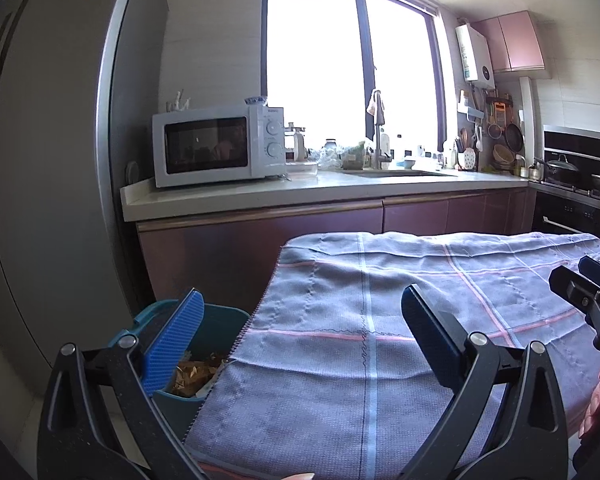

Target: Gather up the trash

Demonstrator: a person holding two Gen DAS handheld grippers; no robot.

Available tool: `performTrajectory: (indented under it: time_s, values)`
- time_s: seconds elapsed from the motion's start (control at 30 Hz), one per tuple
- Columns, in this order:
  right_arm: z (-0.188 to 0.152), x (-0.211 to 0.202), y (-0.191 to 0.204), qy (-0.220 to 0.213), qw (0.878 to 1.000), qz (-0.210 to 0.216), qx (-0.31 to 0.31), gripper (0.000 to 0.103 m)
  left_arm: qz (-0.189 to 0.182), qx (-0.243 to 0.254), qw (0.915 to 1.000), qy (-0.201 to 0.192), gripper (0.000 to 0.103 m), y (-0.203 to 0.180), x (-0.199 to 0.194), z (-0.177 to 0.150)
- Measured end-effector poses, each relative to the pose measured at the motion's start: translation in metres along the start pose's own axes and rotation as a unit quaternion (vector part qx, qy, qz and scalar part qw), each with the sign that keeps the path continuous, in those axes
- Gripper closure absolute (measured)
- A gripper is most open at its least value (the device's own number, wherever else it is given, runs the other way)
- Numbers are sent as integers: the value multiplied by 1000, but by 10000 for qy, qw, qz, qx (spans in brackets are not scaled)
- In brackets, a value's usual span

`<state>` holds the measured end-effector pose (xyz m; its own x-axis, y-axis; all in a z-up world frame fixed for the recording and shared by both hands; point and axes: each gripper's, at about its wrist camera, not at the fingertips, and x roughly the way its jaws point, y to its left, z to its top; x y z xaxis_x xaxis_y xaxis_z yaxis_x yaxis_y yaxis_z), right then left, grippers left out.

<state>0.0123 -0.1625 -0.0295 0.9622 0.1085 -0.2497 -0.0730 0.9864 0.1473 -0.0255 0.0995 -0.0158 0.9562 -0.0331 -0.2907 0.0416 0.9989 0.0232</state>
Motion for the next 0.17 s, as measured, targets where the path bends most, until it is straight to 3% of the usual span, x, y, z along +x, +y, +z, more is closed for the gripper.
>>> performTrajectory:
  time_s: [0.17]
  values:
    - [7, 4, -34, 273, 9992, -303, 26, 6, -460, -87, 9956, 813, 6, -10, 49, 10]
